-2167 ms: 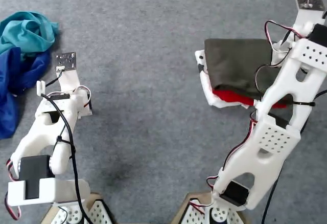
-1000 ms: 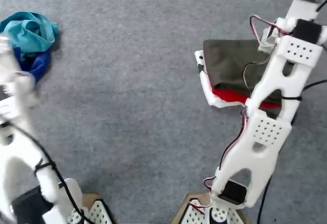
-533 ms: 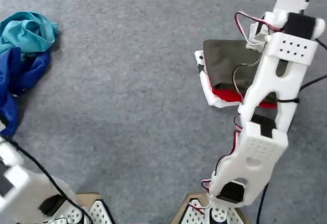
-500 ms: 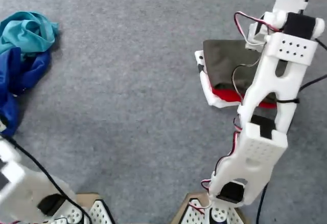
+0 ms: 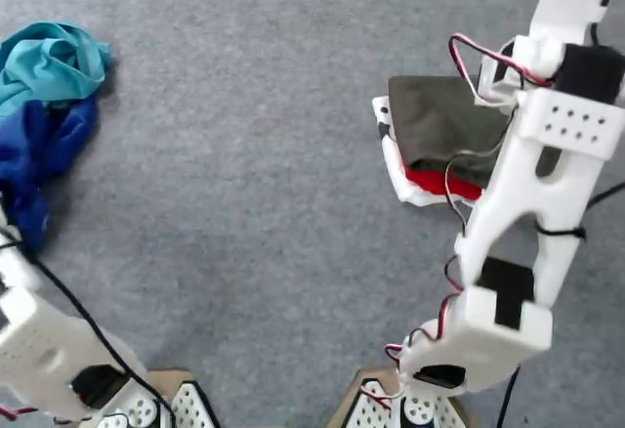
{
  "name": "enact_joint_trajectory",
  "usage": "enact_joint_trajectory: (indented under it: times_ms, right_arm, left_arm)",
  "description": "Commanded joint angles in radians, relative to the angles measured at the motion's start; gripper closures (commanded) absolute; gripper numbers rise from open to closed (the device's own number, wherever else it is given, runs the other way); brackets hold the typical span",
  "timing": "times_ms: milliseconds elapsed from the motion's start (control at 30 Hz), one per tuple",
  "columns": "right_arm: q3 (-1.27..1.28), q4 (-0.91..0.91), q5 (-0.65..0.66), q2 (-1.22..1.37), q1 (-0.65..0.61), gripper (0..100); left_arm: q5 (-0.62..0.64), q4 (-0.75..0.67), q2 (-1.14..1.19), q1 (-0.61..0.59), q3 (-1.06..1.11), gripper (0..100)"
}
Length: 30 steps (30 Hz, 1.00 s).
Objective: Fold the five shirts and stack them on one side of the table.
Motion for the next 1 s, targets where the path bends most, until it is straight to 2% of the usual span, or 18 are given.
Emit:
enact_joint_trajectory:
  times_ms: [0, 100, 233, 367, 467, 600, 733, 800, 867, 967]
  right_arm:
    - [0.071, 0.005, 0.028, -0.127, 0.009, 98.1]
    - [0.163, 0.005, 0.049, -0.2, 0.032, 98.1]
    - [0.269, 0.005, 0.051, -0.292, 0.092, 98.1]
    - [0.358, 0.005, 0.118, -0.372, 0.16, 98.1]
    - [0.417, 0.005, 0.176, -0.417, 0.192, 98.1]
    - [0.481, 0.005, 0.232, -0.444, 0.187, 98.0]
    - [0.518, 0.002, 0.233, -0.435, 0.152, 98.0]
    - [0.535, -0.005, 0.233, -0.429, 0.112, 97.9]
    - [0.544, -0.005, 0.233, -0.418, 0.051, 97.9]
    - [0.544, -0.009, 0.229, -0.394, -0.069, 97.9]
  left_arm:
    - [-0.011, 0.137, -0.236, 0.128, -0.013, 97]
    - [-0.04, 0.245, -0.439, 0.297, 0.027, 97]
    - [-0.044, 0.347, -0.677, 0.628, 0.101, 97]
    - [-0.02, 0.353, -0.813, 0.99, 0.16, 97]
    - [0.071, 0.279, -0.807, 1.171, 0.174, 97]
    - [0.157, 0.206, -0.741, 1.241, 0.174, 94]
    - [0.226, 0.262, -0.709, 1.239, 0.159, 73]
    - [0.282, 0.313, -0.715, 1.187, 0.111, 66]
    - [0.308, 0.353, -0.721, 1.119, 0.044, 67]
    - [0.278, 0.436, -0.723, 0.958, -0.054, 69]
